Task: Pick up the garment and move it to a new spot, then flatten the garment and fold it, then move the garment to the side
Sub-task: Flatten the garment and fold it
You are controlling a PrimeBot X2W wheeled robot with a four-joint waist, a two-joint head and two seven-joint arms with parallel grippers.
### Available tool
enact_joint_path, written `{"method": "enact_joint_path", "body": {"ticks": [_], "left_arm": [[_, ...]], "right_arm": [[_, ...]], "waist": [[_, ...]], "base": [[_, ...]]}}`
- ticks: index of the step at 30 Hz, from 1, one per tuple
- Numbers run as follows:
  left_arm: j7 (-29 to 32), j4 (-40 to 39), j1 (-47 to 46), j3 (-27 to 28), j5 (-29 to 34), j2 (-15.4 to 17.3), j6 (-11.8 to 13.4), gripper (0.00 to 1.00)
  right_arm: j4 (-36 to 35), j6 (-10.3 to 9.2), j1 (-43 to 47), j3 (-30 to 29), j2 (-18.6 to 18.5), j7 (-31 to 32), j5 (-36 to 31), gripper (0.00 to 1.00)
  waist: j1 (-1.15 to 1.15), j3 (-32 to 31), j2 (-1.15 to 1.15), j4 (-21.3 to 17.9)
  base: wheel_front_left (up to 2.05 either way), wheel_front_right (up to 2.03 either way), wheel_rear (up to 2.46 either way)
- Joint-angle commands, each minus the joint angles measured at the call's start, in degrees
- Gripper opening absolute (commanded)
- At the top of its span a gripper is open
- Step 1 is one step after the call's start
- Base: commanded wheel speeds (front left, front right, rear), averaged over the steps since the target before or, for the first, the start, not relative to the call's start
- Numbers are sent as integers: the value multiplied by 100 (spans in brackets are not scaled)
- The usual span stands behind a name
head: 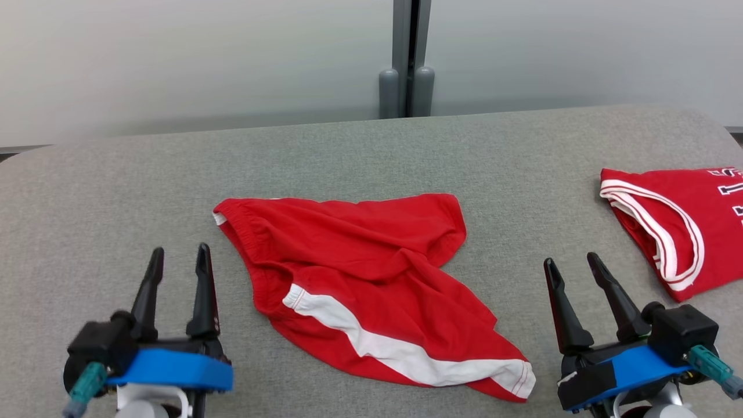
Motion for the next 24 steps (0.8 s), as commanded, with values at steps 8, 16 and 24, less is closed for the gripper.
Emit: {"method": "enact_joint_path", "body": {"ticks": [8,16,24], "left_arm": [[-21,-530,794,172,392,-67,-28,100],[-21,-675,939,340,420,-119,-27,100],[-21,-583,795,241,432,-144,-40,100]], "right_arm": [[177,3,187,52,14,357,114,100],[704,2,81,185,58,1634,273,100],[1337,2,-334,498,65,2478,334,100]], "waist": [[0,-86,0,162],[0,-39,0,299],[0,54,0,414]], "base": [[0,0,0],[0,0,0],[0,0,0]]}}
